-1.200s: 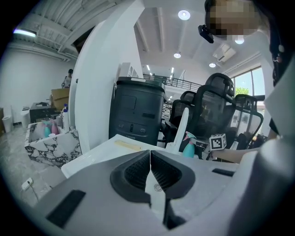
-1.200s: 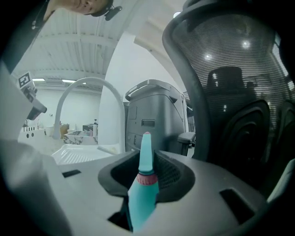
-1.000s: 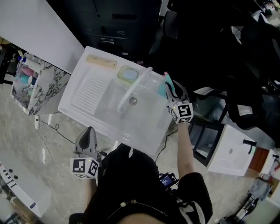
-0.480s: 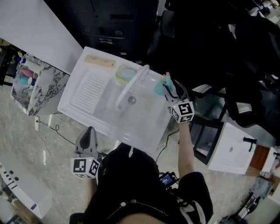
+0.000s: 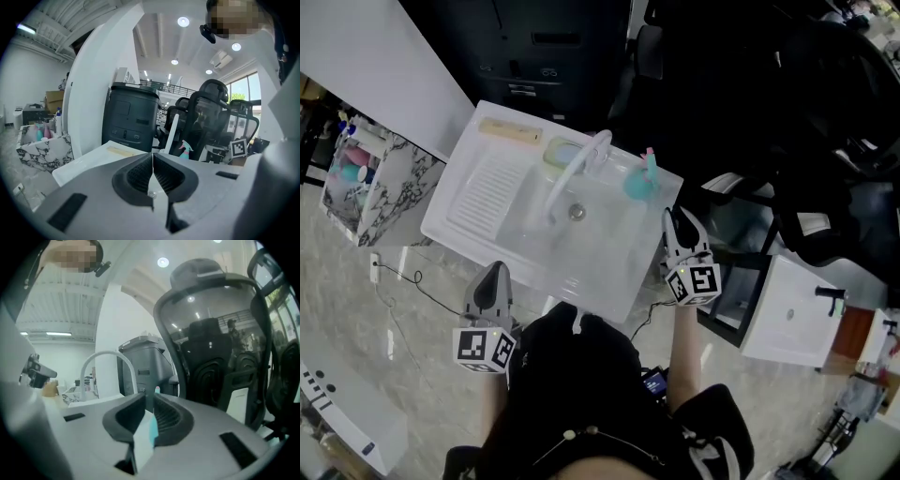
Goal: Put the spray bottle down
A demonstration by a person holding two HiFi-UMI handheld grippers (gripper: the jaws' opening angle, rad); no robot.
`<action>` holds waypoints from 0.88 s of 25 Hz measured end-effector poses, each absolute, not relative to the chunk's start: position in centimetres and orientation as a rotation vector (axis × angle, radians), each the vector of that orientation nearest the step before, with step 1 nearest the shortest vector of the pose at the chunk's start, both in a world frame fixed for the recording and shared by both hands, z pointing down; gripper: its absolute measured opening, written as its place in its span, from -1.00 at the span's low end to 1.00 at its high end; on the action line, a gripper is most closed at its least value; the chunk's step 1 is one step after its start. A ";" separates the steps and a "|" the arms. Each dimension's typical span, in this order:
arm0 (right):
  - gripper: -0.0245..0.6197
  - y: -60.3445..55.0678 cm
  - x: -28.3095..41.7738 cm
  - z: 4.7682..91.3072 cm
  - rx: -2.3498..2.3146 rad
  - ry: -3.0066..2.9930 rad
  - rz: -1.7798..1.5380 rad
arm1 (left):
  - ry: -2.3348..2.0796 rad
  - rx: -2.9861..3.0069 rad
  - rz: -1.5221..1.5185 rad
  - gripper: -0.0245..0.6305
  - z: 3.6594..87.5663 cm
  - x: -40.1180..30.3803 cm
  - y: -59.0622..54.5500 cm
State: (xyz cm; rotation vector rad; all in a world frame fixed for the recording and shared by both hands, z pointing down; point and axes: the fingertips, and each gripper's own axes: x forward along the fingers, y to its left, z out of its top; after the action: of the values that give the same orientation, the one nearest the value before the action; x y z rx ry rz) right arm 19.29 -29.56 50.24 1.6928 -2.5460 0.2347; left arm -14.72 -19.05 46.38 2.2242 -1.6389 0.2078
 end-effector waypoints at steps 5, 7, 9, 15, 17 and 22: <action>-0.92 -24.3 18.3 46.9 1.728 -2.528 0.244 | -1.580 2.288 0.163 -0.90 45.7 -13.0 -19.2; -0.92 -22.5 18.2 45.8 1.802 -2.561 0.342 | -1.563 2.311 0.135 -0.90 45.2 -12.5 -19.2; -0.92 -20.8 18.0 45.1 1.865 -2.586 0.430 | -1.552 2.334 0.105 -0.90 44.7 -12.1 -19.2; -0.92 -16.9 16.6 44.9 1.849 -2.574 0.503 | -1.538 2.378 0.047 -0.90 43.4 -11.8 -19.2; -0.92 -16.0 16.2 45.5 1.833 -2.565 0.524 | -1.539 2.379 0.038 -0.90 43.2 -12.1 -19.2; -0.92 -14.7 15.8 46.6 1.823 -2.541 0.559 | -1.547 2.368 0.023 -0.90 42.9 -12.8 -19.0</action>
State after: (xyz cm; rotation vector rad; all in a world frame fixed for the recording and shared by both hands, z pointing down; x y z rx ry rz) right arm 15.77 -14.69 46.62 1.8234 -2.5410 0.5594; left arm -12.79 -19.04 42.92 2.3677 -1.5467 0.0227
